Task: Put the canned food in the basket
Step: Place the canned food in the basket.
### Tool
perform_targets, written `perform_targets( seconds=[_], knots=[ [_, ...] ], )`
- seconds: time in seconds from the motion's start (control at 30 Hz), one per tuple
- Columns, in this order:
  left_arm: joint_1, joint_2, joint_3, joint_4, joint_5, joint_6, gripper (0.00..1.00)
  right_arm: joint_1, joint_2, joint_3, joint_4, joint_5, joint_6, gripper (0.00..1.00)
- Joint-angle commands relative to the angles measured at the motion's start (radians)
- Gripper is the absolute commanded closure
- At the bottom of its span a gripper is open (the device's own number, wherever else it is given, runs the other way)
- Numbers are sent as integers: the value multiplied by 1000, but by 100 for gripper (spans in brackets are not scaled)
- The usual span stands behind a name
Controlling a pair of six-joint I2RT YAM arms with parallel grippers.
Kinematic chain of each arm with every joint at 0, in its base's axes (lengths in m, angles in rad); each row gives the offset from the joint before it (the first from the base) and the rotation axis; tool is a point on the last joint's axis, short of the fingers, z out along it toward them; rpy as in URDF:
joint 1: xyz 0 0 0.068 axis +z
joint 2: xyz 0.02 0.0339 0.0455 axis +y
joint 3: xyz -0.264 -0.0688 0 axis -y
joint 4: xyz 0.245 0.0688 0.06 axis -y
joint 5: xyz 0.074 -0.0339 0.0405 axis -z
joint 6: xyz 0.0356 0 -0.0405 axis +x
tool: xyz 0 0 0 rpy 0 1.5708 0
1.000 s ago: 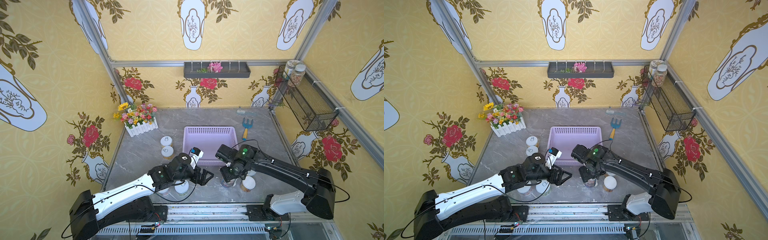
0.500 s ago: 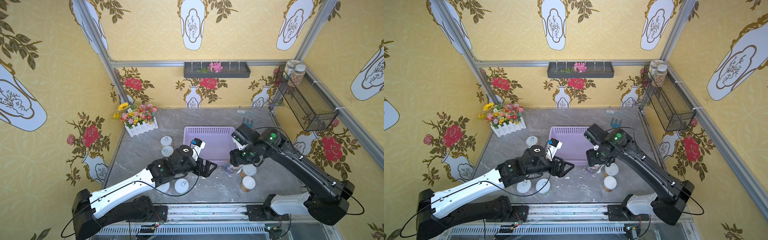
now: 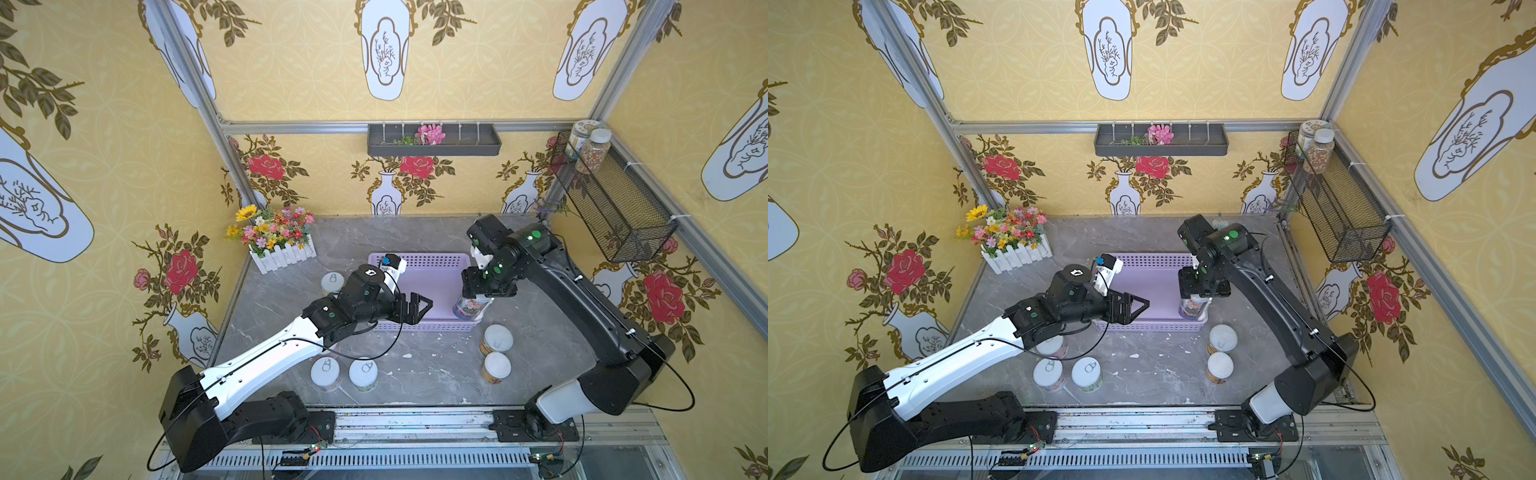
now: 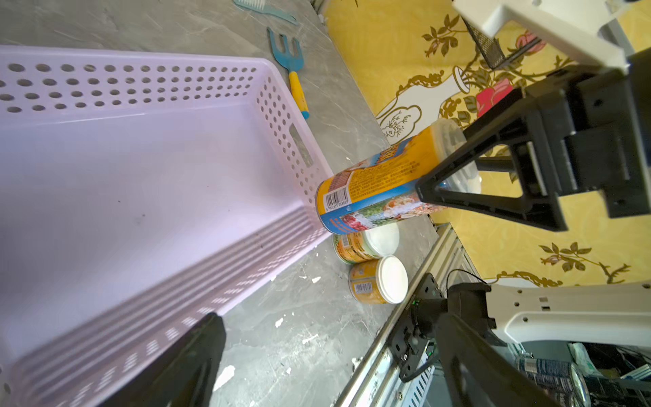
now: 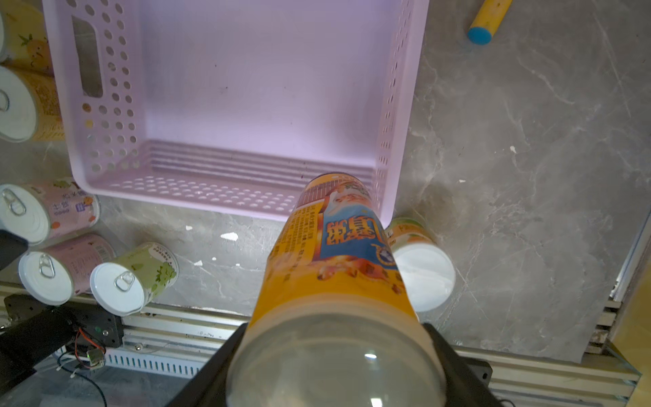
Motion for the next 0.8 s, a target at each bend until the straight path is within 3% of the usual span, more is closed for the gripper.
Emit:
perform_targets(
  seconds=[0.0,0.47,0.77],
  knots=[
    [31,38,27,31,36,41,1,-40,58,46,108,30,-32,46],
    [78,117,73,107,41,74,0,-102,341,234,185,50,-44,47],
    [78,91,42,88,57,101,0,-127,471,341,181,82,-54,47]
  ],
)
